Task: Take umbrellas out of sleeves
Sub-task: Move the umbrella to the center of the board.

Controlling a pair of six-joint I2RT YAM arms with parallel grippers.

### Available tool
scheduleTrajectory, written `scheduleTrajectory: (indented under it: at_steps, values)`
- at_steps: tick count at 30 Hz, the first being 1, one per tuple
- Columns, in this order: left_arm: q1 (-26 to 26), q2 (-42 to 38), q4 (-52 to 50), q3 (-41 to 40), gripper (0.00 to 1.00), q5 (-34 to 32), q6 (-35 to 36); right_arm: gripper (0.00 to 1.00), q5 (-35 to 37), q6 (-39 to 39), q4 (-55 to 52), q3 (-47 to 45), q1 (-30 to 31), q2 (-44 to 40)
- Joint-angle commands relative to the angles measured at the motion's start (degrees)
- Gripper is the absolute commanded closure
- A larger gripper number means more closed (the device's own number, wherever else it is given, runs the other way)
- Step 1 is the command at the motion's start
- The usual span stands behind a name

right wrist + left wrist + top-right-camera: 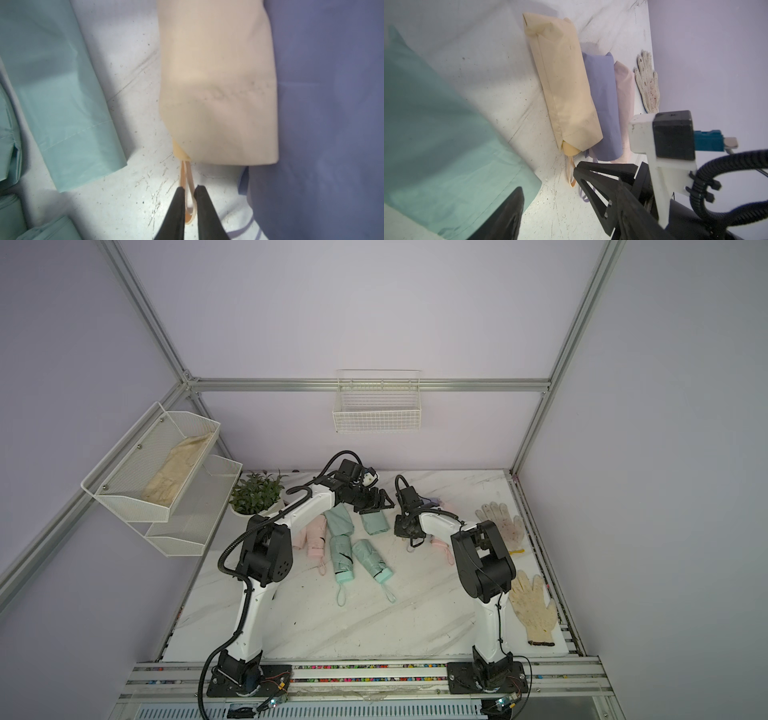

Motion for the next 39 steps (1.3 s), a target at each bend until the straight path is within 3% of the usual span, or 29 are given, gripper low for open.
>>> scheduleTrajectory:
  at_steps: [1,19,23,32,39]
  values:
    - [0.1,-3.7,1.5,-1.3,0.30,0.8,0.8,0.84,0.7,-0.4,-0.9,0.1,-0.2,0.6]
    - [0.1,-3.4,1.8,-1.5,0.30,1.1,0.6,0.86,3.8,-1.8,-2.5,1.1,0.5,3.4]
    - [0.1,-3.4,1.8,-1.5,0.30,1.0,0.6,0.97,5.4,-2.0,-3.4,1.2,1.6,3.4]
    - [0.1,-3.7,1.8,-1.9,0.30,1.0,0.7,1.00,5.1,-1.3,-3.3,-1.5,3.5,0.6]
    - [0.1,-4.4,1.9,-3.2,0.30,0.7,0.7,1.00,3.5,-0.1,-1.6,-9.3,5.9,-5.6]
